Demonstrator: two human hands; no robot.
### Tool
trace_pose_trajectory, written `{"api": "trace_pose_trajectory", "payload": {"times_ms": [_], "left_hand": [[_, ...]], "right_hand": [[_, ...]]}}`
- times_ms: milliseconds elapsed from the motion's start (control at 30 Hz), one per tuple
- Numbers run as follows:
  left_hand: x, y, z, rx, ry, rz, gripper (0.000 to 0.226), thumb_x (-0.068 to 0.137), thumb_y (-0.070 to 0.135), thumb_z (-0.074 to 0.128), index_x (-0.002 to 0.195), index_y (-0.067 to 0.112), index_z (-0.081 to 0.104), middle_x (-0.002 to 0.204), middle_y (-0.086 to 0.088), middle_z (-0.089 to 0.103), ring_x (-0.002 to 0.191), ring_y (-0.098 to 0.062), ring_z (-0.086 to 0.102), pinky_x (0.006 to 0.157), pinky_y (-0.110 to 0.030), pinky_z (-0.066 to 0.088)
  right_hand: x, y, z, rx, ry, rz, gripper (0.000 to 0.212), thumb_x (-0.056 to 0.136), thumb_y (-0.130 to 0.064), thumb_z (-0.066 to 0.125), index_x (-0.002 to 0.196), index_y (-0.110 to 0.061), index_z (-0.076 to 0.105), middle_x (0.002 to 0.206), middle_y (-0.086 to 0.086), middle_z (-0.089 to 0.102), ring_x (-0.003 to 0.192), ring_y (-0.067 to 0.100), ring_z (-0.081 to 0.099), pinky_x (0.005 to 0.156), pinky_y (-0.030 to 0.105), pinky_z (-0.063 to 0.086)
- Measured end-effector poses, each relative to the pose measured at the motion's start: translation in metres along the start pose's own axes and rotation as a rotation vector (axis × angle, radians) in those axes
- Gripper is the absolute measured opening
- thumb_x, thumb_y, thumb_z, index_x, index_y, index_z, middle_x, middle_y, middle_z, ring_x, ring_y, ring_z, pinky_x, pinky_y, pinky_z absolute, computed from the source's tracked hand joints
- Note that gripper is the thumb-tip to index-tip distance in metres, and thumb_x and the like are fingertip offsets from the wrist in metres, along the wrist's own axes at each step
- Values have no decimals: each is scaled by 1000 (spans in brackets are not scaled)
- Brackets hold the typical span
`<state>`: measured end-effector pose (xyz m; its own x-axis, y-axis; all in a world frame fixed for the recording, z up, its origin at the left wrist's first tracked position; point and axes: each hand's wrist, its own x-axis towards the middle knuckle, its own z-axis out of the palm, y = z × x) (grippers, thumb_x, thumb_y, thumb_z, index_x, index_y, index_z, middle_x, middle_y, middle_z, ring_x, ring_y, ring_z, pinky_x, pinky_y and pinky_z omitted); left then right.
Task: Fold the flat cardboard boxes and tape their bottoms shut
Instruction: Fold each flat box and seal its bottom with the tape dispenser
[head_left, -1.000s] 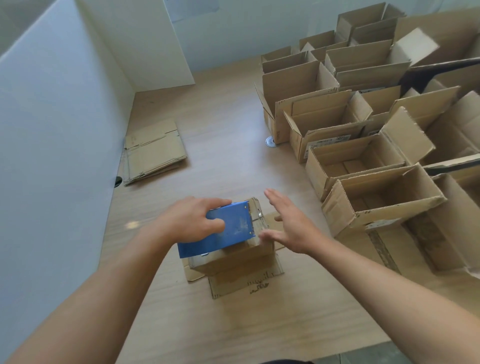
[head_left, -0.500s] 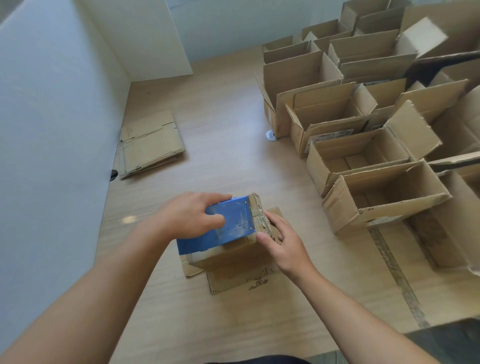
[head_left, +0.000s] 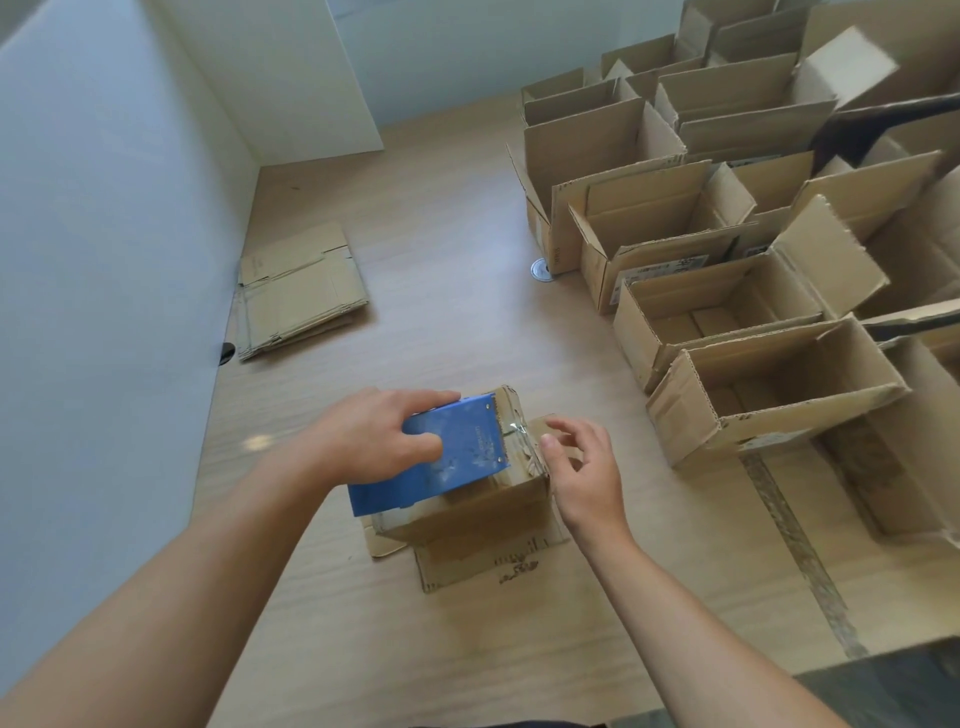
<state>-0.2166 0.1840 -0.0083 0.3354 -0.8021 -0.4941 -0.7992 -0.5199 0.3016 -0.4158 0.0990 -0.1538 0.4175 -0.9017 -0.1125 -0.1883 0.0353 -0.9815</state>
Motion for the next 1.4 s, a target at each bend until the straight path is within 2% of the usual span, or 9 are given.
{"api": "trace_pose_trajectory", "payload": {"times_ms": [67,333,500,633,767,1000,1100,1267,1400], "left_hand": [[0,1,0,11,-5,-3,72,65,48,43,137,58,41,113,10,61,94,-15,57,77,-32,51],[1,2,-2,34,-36,-11,74,66,49,41,139,57,39,110,11,59,92,-13,56,75,-30,50],[4,-1,-7,9,-31,-15,73,64,49,42,137,57,42,115,12,62,95,-12,57,76,-28,49],[6,0,-12,-4,-48,-12,73,64,48,43,137,56,44,112,14,60,94,-11,55,67,-22,41],[6,-5,-19,-44,-82,-14,70,64,49,46,133,56,48,113,14,63,97,-10,57,71,-23,45],[6,-20,-23,-65,-149,-9,69,63,48,48,131,58,51,121,19,60,107,-9,54,83,-25,45],[5,-29,-26,-92,-180,-8,65,63,47,50,127,61,52,117,20,63,104,-6,56,84,-27,47],[1,-34,-31,-87,-258,15,60,64,48,51,120,68,51,113,23,64,103,-3,58,92,-34,49],[-11,-46,-42,-34,-313,35,57,64,45,51,114,73,49,113,25,64,104,0,57,93,-31,47]], "right_hand": [[-2,1,-1,-49,-4,-69,19,96,-14,62,96,-32,68,101,-9,64,94,0,61,78,12,45],[6,-5,-1,37,-201,-9,35,97,-4,51,122,-23,67,118,-16,64,112,-3,57,91,12,43],[14,-7,2,-177,-285,-76,44,86,-36,54,127,-22,60,122,-13,53,112,-1,51,100,20,41],[26,-6,1,-365,-361,-223,52,88,-35,52,135,-13,50,148,-9,32,134,-3,30,114,30,32],[31,-10,2,-288,-517,-293,70,92,-27,54,152,-36,19,158,-26,8,148,-5,6,121,37,25],[54,-35,-2,-619,-913,-422,115,72,-62,77,158,-29,9,160,-24,-11,148,-1,-19,123,27,1],[54,-32,1,-634,-930,-493,122,67,-61,81,158,-22,11,158,-22,-2,147,-6,-11,121,19,1],[54,-16,3,-494,-863,-445,108,71,-55,83,154,-31,19,161,-9,18,149,6,17,121,34,26],[53,-13,-1,-450,-851,-459,98,72,-59,79,148,-40,21,161,-6,21,149,9,22,118,36,31]]}}
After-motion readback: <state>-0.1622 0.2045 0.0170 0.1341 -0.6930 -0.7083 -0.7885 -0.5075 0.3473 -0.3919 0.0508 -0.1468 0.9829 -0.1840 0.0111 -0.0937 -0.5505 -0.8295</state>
